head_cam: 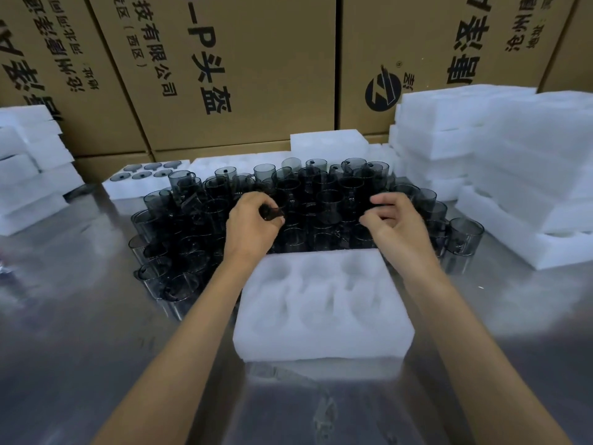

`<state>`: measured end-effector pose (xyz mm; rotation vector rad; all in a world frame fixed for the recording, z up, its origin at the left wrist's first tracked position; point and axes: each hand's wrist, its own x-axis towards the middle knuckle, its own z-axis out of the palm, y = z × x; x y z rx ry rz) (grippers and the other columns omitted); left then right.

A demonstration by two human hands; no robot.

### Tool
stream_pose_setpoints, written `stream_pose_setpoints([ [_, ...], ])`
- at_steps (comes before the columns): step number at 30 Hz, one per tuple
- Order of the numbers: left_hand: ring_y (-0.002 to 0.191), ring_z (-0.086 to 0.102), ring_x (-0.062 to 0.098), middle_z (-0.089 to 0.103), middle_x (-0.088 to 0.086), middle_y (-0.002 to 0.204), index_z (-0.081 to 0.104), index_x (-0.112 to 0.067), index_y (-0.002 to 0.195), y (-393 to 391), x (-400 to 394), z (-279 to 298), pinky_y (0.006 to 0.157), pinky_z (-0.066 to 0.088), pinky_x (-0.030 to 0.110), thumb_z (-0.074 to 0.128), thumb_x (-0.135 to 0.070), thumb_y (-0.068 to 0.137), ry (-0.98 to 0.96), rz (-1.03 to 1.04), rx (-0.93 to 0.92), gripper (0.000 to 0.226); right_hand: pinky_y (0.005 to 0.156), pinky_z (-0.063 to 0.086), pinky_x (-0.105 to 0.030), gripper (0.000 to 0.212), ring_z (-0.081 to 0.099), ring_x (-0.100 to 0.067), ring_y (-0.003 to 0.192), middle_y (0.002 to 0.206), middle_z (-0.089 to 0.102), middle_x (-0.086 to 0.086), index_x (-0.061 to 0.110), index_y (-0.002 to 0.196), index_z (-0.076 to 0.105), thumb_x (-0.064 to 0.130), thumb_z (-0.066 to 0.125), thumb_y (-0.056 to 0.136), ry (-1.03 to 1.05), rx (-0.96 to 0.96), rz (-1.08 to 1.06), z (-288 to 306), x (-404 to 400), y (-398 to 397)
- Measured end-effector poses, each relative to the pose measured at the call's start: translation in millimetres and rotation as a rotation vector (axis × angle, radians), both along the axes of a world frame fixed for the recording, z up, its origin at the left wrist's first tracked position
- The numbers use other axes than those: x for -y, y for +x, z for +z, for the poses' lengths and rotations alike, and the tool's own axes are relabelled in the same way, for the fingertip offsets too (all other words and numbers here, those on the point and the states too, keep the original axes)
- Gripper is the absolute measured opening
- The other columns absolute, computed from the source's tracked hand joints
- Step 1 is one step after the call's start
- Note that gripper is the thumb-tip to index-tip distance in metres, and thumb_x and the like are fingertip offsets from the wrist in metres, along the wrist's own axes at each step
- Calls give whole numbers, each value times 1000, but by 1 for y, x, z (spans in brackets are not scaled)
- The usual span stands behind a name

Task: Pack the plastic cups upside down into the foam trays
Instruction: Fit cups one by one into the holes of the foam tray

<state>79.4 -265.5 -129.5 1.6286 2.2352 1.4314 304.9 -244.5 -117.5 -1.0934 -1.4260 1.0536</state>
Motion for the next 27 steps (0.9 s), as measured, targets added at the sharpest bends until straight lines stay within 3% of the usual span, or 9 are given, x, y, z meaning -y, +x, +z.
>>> stream_pose_setpoints([
  [4, 101, 57, 3, 58, -18, 113, 48, -42, 121, 23, 35, -5, 75, 49, 18, 88, -19, 69, 183, -160, 159, 70, 75, 51, -26, 43, 64, -12, 105, 110, 65, 9, 30, 135, 48, 27, 63, 95, -151, 21, 311, 5, 18, -31],
  [6, 105, 56, -1, 56, -20, 115, 44, -44, 129, 29, 46, -11, 79, 48, 14, 89, -20, 69, 207, -207, 153, 78, 81, 52, -27, 41, 65, -14, 109, 113, 66, 7, 31, 140, 48, 27, 57, 100, -157, 3, 386, -1, 24, -43],
  [10, 108, 53, -1, 53, -15, 116, 42, -30, 141, 32, 51, -13, 88, 48, 18, 88, -19, 72, 159, -279, 185, 84, 77, 53, -21, 34, 70, -10, 98, 125, 64, -3, 24, 137, 54, 16, 51, 104, -116, -11, 384, -10, 31, -47],
  [14, 108, 48, -5, 42, -15, 116, 38, -24, 150, 33, 49, -18, 91, 43, 9, 89, -22, 70, 90, -305, 153, 95, 88, 54, -31, 38, 67, -12, 98, 125, 64, 2, 24, 128, 58, 2, 54, 97, -53, -15, 395, -14, 31, -40],
  [18, 111, 48, -6, 42, -9, 122, 40, -29, 148, 30, 51, -22, 93, 43, 9, 89, -24, 71, 92, -340, 110, 91, 85, 53, -24, 41, 62, 4, 90, 123, 63, 9, 24, 123, 58, -5, 52, 94, -9, -35, 382, -18, 34, -41],
  [24, 122, 43, -6, 36, -10, 138, 40, -31, 142, 37, 51, -21, 94, 41, 8, 91, -28, 67, 125, -339, 82, 90, 81, 54, -20, 42, 66, -3, 97, 128, 64, 4, 21, 125, 62, -5, 48, 96, -41, -123, 417, -18, 34, -33],
  [27, 122, 50, -4, 47, -18, 137, 41, -35, 137, 36, 56, -17, 94, 45, 12, 90, -42, 63, 96, -357, 158, 89, 77, 53, -17, 36, 67, -3, 93, 123, 67, 1, 21, 123, 65, 0, 54, 96, -70, -139, 435, -15, 34, -34],
])
